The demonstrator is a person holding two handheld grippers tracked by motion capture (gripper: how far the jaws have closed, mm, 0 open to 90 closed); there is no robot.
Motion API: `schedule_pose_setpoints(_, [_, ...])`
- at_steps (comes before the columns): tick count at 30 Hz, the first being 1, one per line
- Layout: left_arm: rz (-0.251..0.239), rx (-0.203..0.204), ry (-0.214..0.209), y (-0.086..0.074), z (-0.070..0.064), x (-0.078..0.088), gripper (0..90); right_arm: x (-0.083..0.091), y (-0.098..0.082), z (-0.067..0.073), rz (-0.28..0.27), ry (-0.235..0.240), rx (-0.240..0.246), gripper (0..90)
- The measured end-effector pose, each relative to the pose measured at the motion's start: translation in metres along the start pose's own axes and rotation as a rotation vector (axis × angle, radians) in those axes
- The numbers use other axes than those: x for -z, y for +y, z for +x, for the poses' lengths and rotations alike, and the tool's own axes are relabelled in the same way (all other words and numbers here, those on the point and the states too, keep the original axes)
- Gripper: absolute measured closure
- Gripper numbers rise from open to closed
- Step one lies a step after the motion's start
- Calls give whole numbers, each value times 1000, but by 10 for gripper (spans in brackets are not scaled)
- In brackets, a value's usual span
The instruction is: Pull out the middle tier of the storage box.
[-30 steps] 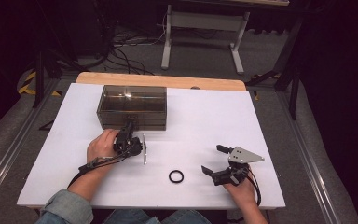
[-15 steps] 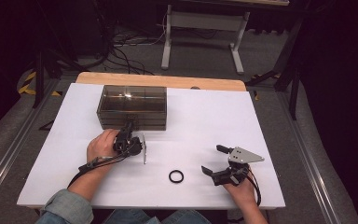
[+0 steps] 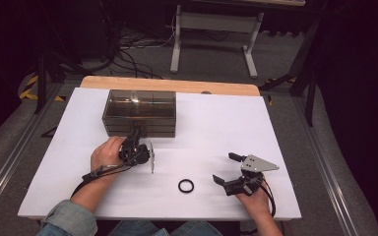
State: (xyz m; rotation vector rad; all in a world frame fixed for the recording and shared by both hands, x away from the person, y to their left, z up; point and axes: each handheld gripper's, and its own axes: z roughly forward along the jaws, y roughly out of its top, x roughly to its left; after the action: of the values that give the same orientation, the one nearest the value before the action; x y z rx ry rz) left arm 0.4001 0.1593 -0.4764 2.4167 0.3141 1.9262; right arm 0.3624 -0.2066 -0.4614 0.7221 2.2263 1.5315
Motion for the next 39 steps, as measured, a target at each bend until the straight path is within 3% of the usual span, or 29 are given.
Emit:
schedule_pose_setpoints(11, [-8, 21, -21, 0, 3, 10, 799, 0, 0, 0, 0, 0, 0, 0])
schedule_pose_setpoints(39, [-31, 2, -55, -5, 1, 31, 794, 0, 0, 0, 3, 4, 0, 0])
